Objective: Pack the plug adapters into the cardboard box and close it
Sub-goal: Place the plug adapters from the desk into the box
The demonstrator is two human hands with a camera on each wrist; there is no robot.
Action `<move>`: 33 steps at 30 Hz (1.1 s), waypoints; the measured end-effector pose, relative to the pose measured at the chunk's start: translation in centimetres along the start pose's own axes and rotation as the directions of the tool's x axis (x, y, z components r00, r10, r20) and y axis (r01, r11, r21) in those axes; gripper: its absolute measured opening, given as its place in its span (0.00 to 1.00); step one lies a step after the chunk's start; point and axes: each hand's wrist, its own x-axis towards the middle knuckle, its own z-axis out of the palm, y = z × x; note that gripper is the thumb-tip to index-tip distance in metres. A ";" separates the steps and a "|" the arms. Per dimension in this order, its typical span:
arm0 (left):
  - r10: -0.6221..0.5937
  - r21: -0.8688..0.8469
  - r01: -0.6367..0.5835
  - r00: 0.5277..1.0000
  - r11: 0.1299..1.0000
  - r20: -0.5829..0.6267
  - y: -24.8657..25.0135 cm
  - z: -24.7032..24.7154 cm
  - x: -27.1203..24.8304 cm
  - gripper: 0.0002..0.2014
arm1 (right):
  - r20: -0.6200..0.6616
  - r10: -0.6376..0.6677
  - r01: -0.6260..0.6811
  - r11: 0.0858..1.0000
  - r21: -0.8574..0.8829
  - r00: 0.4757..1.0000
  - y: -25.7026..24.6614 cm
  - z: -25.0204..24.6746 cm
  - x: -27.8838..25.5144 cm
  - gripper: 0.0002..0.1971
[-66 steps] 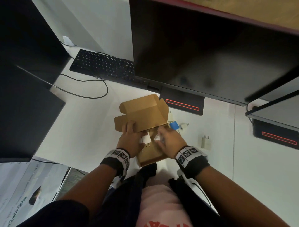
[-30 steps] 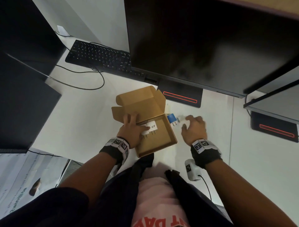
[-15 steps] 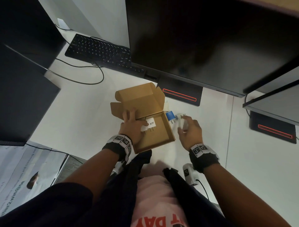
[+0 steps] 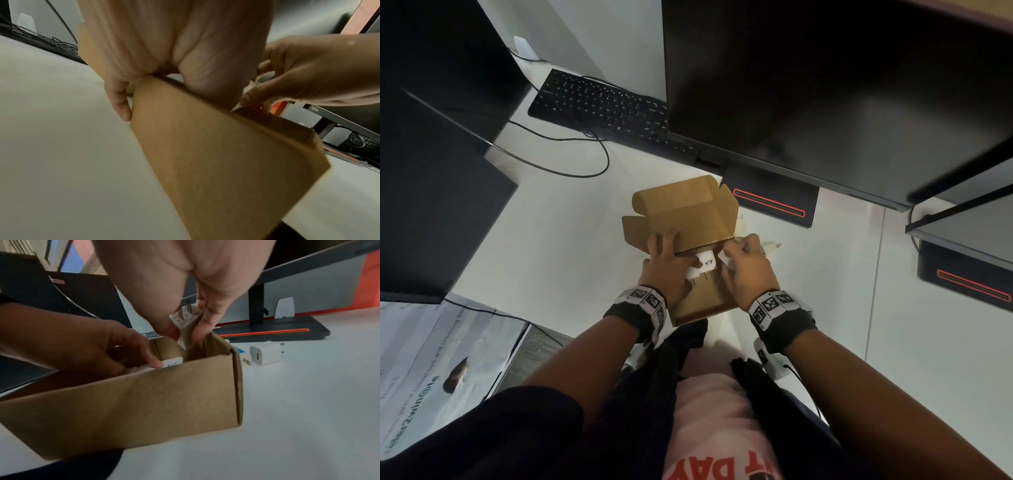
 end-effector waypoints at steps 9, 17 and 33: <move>0.013 -0.050 -0.014 1.000 0.999 -0.010 -0.3 0.2 0.1 0.17 | 0.022 0.034 -0.024 0.938 -0.345 0.999 1.5 1.5 0.5 0.23; 0.018 -0.055 -0.019 0.999 0.998 -0.033 -0.4 0.5 0.2 0.16 | 0.090 0.009 0.026 0.922 -0.387 0.996 3.6 2.2 -0.9 0.26; 0.084 -0.061 -0.087 0.995 0.994 -0.050 -1.2 0.4 0.4 0.24 | -0.114 0.179 -0.185 0.982 -0.048 0.977 4.2 0.5 1.7 0.15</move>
